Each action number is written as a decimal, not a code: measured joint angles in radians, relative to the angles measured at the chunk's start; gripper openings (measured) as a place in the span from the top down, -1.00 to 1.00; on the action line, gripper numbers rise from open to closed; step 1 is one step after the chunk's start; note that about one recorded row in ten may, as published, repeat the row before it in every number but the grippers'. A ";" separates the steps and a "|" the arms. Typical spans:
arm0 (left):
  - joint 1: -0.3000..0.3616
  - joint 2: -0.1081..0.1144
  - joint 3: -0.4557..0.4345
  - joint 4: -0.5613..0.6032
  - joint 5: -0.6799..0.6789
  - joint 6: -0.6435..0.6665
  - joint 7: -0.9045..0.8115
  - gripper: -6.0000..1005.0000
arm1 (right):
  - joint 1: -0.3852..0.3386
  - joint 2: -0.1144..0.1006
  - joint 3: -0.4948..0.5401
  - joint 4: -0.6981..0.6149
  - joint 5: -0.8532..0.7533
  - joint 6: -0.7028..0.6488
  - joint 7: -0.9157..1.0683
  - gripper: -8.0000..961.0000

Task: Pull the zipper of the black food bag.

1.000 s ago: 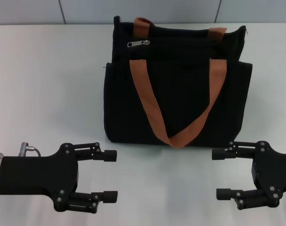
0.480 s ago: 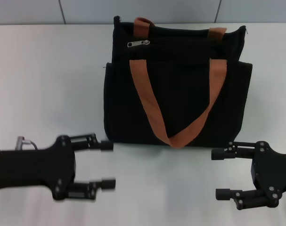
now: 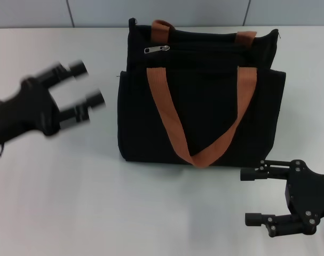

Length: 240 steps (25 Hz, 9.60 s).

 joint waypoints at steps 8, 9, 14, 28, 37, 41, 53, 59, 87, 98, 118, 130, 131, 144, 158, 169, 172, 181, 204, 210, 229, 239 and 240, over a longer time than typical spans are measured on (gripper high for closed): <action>-0.066 -0.010 -0.050 0.000 0.010 -0.238 0.004 -0.58 | -0.005 -0.002 0.003 0.000 0.000 -0.001 0.000 -0.67; -0.076 -0.013 -0.022 0.000 0.013 -0.280 0.005 -0.58 | -0.005 -0.002 0.004 0.000 0.000 -0.002 0.000 -0.67; -0.124 -0.029 0.102 -0.001 0.006 -0.403 0.016 -0.59 | -0.006 -0.002 0.005 0.000 0.000 -0.002 0.000 -0.67; -0.206 -0.035 0.158 -0.041 0.001 -0.477 0.074 -0.44 | -0.006 -0.005 0.007 0.000 0.001 -0.003 0.000 -0.67; -0.178 -0.031 0.157 -0.051 -0.087 -0.437 0.125 -0.33 | -0.007 -0.006 0.020 0.011 0.090 -0.047 0.008 -0.67; -0.166 -0.027 0.157 -0.043 -0.088 -0.337 0.125 0.13 | -0.006 -0.011 0.061 0.054 0.206 -0.095 0.079 -0.67; -0.224 -0.030 0.178 -0.038 -0.085 -0.284 0.117 0.91 | 0.095 -0.025 0.073 0.055 0.356 -0.039 0.608 -0.67; -0.230 -0.030 0.191 -0.014 -0.087 -0.279 0.097 0.92 | 0.153 -0.050 0.072 0.043 0.356 0.037 0.774 -0.66; -0.256 -0.031 0.193 -0.014 -0.131 -0.224 0.030 0.92 | 0.384 -0.103 -0.184 -0.037 0.297 0.279 1.159 0.11; -0.266 -0.033 0.193 -0.017 -0.132 -0.229 0.022 0.92 | 0.418 -0.103 -0.247 -0.037 0.291 0.314 1.250 0.11; -0.287 -0.034 0.194 -0.022 -0.134 -0.219 0.016 0.92 | 0.459 -0.093 -0.298 -0.038 0.280 0.376 1.278 0.11; -0.290 -0.034 0.197 -0.022 -0.134 -0.219 0.011 0.92 | 0.453 -0.068 -0.315 -0.079 0.280 0.378 1.276 0.10; -0.289 -0.034 0.195 -0.023 -0.134 -0.217 0.011 0.92 | 0.448 -0.066 -0.316 -0.086 0.281 0.376 1.275 0.10; -0.269 -0.032 0.197 -0.023 -0.158 -0.201 0.009 0.92 | 0.431 -0.061 -0.316 -0.086 0.285 0.381 1.250 0.51; -0.271 -0.033 0.198 -0.024 -0.158 -0.198 0.009 0.92 | 0.425 -0.050 -0.308 -0.086 0.287 0.393 1.208 0.74; -0.271 -0.034 0.197 -0.024 -0.158 -0.198 0.009 0.92 | 0.415 -0.049 -0.305 -0.086 0.290 0.390 1.197 0.98; -0.272 -0.034 0.197 -0.025 -0.158 -0.198 0.009 0.92 | 0.407 -0.049 -0.305 -0.089 0.291 0.383 1.198 0.98; -0.270 -0.033 0.197 -0.024 -0.158 -0.197 0.009 0.92 | 0.377 -0.049 -0.269 -0.131 0.294 0.342 1.207 0.98; -0.271 -0.034 0.197 -0.024 -0.157 -0.196 0.008 0.92 | 0.347 -0.057 -0.237 -0.161 0.304 0.330 1.237 0.98; -0.271 -0.034 0.197 -0.025 -0.157 -0.194 0.008 0.92 | 0.350 -0.060 -0.236 -0.170 0.304 0.335 1.263 0.98; -0.268 -0.034 0.197 -0.026 -0.157 -0.183 0.009 0.92 | 0.473 -0.131 -0.250 -0.176 0.200 0.322 1.481 0.98; -0.266 -0.034 0.196 -0.026 -0.157 -0.180 0.010 0.92 | 0.524 -0.137 -0.246 -0.177 0.132 0.306 1.513 0.99; -0.266 -0.034 0.196 -0.026 -0.157 -0.180 0.010 0.92 | 0.524 -0.137 -0.246 -0.177 0.132 0.306 1.513 0.99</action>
